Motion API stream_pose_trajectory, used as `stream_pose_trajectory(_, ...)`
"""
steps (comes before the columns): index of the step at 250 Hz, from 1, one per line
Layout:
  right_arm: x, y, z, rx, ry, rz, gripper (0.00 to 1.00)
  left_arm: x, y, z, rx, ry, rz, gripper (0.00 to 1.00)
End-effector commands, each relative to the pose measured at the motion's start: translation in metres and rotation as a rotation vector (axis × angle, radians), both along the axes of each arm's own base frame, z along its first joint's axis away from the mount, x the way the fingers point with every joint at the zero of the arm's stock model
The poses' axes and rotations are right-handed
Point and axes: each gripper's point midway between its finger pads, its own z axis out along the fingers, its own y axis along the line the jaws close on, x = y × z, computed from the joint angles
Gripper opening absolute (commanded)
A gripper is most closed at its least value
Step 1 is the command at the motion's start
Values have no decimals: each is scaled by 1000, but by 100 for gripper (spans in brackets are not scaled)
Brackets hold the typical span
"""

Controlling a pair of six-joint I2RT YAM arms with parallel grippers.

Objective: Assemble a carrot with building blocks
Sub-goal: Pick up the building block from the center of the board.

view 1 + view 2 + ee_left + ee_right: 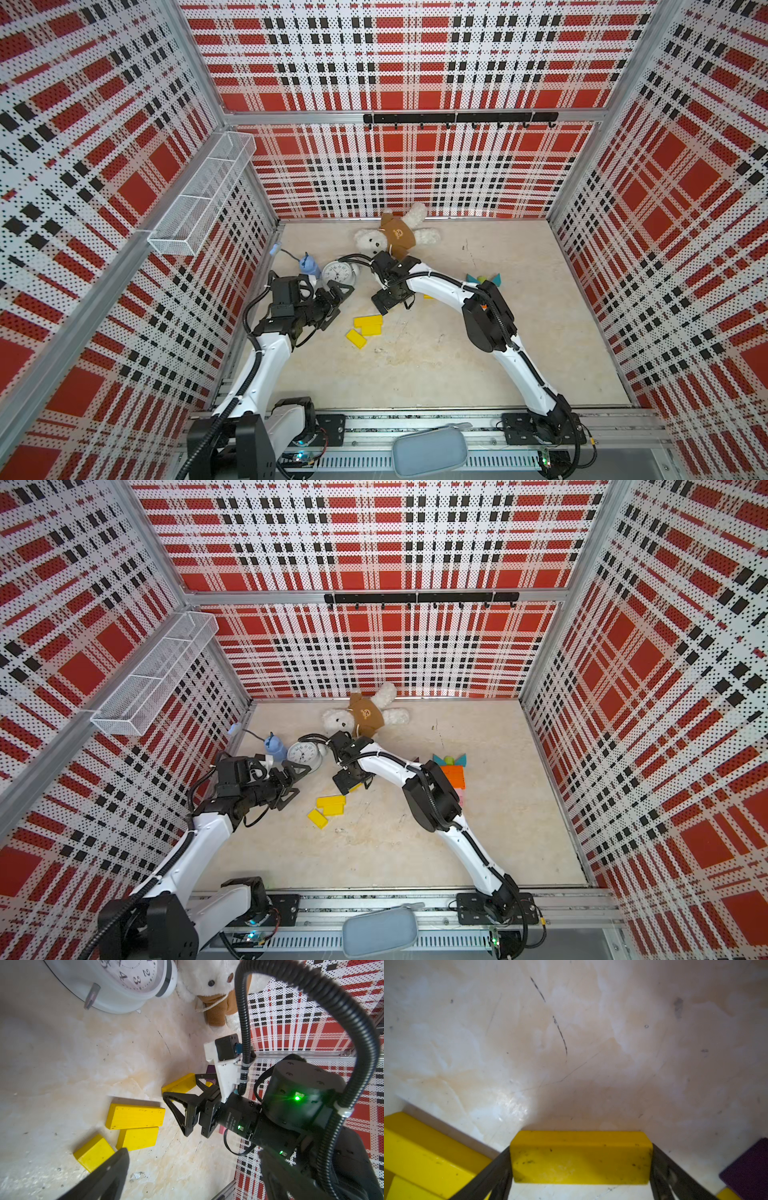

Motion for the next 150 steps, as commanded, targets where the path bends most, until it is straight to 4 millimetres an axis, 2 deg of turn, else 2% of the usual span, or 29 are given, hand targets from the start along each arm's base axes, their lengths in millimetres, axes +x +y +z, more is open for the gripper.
stream_pose_trajectory(1, -5, -4, -8, -22, 12, -27, 95, 2, -3, 9, -6, -32, -20, 99)
stream_pose_trajectory(27, -7, -7, -13, -39, 16, -31, 96, 2, -4, 9, -9, -33, -20, 99)
stream_pose_trajectory(43, -7, -11, -14, -54, 14, -46, 93, 3, -3, 9, -9, -36, -19, 99)
stream_pose_trajectory(68, -7, -10, -6, -31, -3, -53, 91, 2, -4, 8, -11, -34, -19, 99)
stream_pose_trajectory(116, -2, -12, 32, 25, -72, -110, 88, 3, -6, 9, -15, -36, -26, 99)
stream_pose_trajectory(150, 3, -34, 66, 32, -153, -201, 87, 3, -9, 12, -12, -47, -35, 100)
